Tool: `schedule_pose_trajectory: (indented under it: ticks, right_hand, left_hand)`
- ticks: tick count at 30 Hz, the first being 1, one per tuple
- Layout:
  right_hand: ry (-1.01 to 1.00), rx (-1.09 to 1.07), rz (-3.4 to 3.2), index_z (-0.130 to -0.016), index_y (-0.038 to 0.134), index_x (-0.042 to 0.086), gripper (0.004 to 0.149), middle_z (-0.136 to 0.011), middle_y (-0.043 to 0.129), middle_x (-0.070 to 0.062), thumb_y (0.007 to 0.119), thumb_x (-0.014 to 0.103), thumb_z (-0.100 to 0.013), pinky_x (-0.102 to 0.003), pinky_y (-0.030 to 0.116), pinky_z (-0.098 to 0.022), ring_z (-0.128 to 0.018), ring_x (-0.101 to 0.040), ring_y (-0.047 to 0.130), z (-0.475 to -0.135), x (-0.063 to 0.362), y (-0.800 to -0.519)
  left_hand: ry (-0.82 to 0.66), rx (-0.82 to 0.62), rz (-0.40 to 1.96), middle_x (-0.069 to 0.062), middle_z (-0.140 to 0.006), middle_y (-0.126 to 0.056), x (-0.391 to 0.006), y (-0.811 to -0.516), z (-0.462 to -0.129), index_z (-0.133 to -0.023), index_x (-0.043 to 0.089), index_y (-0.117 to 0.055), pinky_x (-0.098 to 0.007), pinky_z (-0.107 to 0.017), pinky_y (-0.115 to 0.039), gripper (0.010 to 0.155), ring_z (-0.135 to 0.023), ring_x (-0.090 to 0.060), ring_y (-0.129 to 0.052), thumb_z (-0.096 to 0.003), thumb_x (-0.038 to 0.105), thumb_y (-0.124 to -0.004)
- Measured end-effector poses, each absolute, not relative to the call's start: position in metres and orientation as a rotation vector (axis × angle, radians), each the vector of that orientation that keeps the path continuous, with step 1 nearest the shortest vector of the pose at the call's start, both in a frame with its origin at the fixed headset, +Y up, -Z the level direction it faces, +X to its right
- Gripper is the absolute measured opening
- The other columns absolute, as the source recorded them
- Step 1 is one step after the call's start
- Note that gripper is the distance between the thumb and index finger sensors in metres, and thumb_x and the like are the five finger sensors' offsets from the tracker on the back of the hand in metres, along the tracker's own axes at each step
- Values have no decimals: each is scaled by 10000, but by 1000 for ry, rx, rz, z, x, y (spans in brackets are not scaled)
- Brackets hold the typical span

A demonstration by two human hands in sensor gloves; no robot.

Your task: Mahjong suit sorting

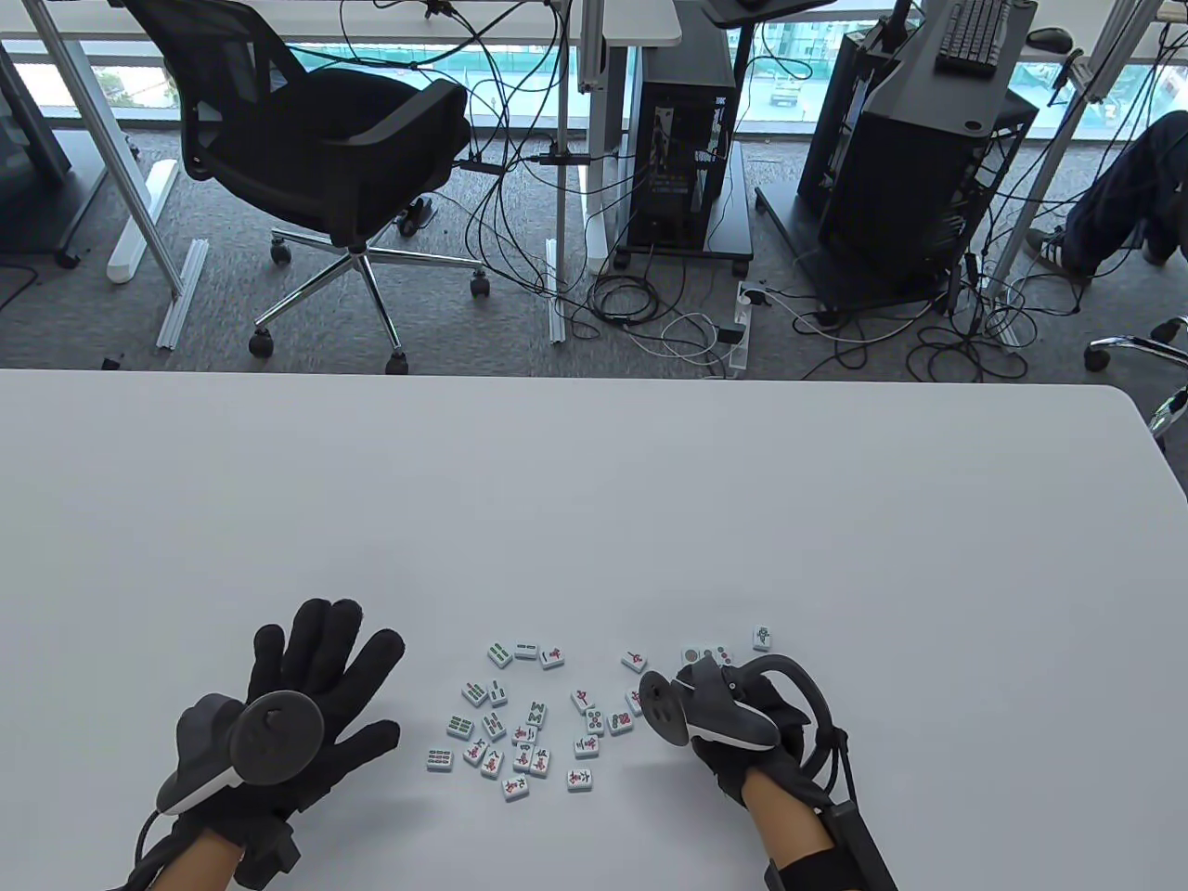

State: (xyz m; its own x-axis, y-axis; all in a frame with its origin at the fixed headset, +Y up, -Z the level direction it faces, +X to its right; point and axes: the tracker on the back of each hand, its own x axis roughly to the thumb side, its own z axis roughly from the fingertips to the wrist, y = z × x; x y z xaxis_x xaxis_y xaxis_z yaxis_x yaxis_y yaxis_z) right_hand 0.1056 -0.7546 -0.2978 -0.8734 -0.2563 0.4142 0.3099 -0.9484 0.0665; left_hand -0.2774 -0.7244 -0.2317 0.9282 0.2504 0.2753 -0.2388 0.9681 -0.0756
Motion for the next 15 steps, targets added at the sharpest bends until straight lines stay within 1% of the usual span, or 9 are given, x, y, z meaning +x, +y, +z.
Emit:
schedule_pose_trajectory:
  ticks: [4, 7, 9, 15]
  right_hand:
    - [-125, -610, -2876, -917, 752, 112, 610, -440, 978, -32, 820, 430, -401, -280, 818, -118, -141, -120, 903, -292, 88, -740]
    - [-99, -630, -2959, -879, 791, 95, 590, -397, 978, -34, 809, 447, -406, -284, 807, -95, -112, -120, 889, -290, 68, -736]
    - [-106, -632, -2972, -856, 812, 89, 581, -371, 976, -28, 806, 457, -405, -282, 800, -79, -92, -115, 879, -291, 53, -738]
    - [-131, -596, -2888, -854, 815, 94, 590, -351, 974, -21, 811, 466, -396, -276, 794, -65, -74, -107, 870, -297, 27, -751]
  left_hand:
    - [-290, -43, 250, 233, -1169, 83, -277, -725, -232, -1112, 549, -210, -450, -811, 56, 782, -1139, -103, 133, -445, 800, -531]
    - [-293, -43, 247, 232, -1168, 83, -277, -725, -232, -1113, 548, -209, -449, -811, 55, 784, -1139, -104, 132, -445, 801, -532]
    - [-294, -42, 249, 230, -1169, 83, -277, -725, -231, -1113, 548, -209, -450, -812, 55, 783, -1139, -106, 132, -446, 801, -531]
    - [-303, -37, 253, 229, -1169, 82, -276, -725, -231, -1114, 545, -208, -451, -812, 52, 785, -1140, -106, 129, -446, 801, -530]
